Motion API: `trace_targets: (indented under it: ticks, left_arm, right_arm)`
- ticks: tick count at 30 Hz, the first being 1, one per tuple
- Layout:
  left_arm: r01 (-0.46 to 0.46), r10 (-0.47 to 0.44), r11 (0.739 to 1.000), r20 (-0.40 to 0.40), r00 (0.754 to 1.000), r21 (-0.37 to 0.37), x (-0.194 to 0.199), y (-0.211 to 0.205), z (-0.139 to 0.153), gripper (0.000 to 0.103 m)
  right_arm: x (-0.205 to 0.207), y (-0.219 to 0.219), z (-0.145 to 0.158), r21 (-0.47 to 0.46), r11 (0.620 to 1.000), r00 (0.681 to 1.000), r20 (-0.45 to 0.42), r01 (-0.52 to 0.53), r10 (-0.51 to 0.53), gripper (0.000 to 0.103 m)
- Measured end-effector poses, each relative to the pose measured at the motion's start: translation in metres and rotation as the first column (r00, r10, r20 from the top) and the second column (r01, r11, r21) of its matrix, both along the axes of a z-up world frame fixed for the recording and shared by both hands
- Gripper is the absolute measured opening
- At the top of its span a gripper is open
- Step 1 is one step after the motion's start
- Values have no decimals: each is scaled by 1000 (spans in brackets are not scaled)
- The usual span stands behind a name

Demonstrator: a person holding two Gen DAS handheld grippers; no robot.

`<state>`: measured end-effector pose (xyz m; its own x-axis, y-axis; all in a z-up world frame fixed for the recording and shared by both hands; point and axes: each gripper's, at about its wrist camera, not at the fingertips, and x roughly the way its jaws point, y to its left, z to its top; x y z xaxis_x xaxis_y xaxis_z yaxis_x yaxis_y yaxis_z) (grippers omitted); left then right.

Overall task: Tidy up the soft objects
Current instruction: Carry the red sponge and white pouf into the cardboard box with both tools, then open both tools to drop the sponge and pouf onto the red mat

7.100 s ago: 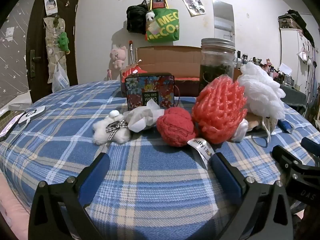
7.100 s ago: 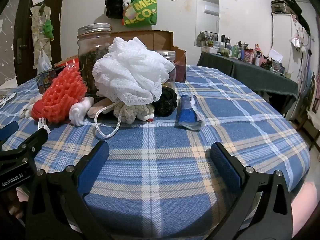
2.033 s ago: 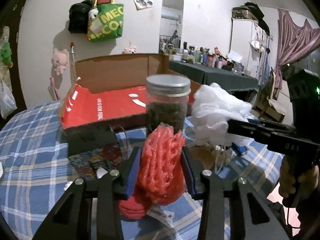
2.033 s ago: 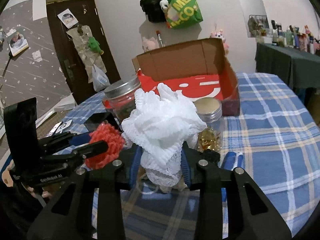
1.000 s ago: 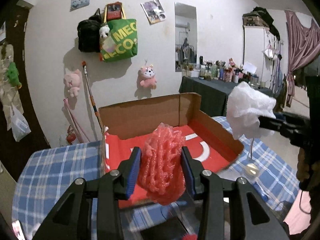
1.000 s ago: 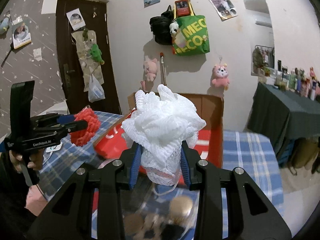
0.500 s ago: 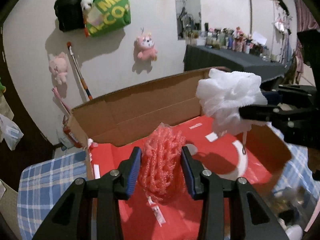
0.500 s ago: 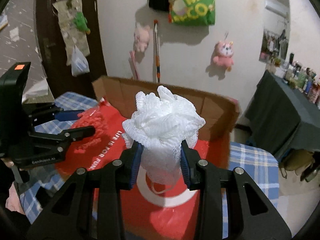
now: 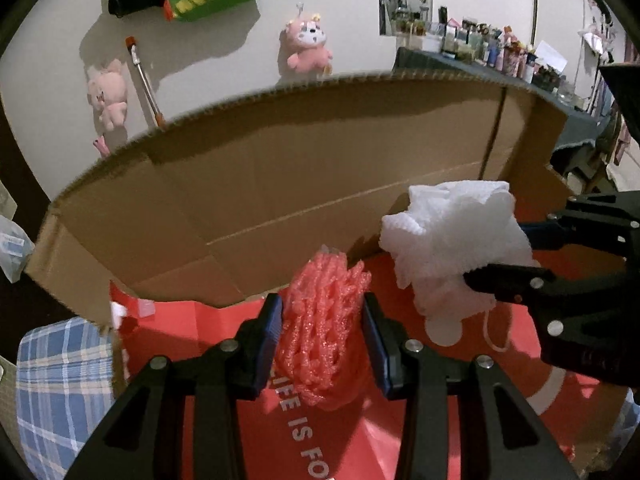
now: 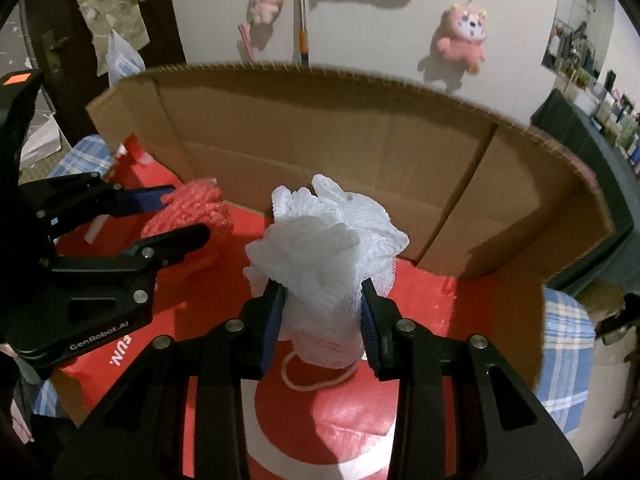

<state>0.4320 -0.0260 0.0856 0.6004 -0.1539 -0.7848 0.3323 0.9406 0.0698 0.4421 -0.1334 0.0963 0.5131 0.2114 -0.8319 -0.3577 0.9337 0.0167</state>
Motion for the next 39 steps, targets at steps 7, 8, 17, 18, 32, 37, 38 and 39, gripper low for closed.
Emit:
trace_targets:
  ticks: [7,8,17,18,32,37,38,39]
  left_arm:
    - [-14,14,1000,-5,1000,-4,2,1,-5,44]
    - [-14,14,1000,-5,1000,-4,3,0,-5,45]
    - [-13,13,1000,-5,1000,1,3,1,-4,46]
    - [-14,14,1000,-5,1000,2,3,1,-4,47]
    - [-25,25,1000,-5,1000,-5,-2,7,-2,66]
    - [-41,41,999,7,999,-9,-6,11,3,73]
    - [-45,45,999,9,999,-12,-7,11,5,75]
    - [-49,49,999,13,999,-15,-8,12,7,76]
  right_arm:
    - [6,0,-9,-11,1000,999,-35,-8,7,34]
    - [7,-1,-9,-14,1000,999,-34,-6,6,35]
    - [6,-2,-12,-7,1000,999,-47,-1,0,42]
    - [6,-2,-12,-9,1000,999,-46,2,-2,44]
    - [5,-10,-13,-11,999,998,-48,30,-31,62]
    - [2,-11,-7,-17,999,999,-29,36,-37,69]
    - [2,-11,-5,-18,999,999,-24,40,-40,71]
    - [0,-11,-3,-17,999,999,-21,42,-43,73]
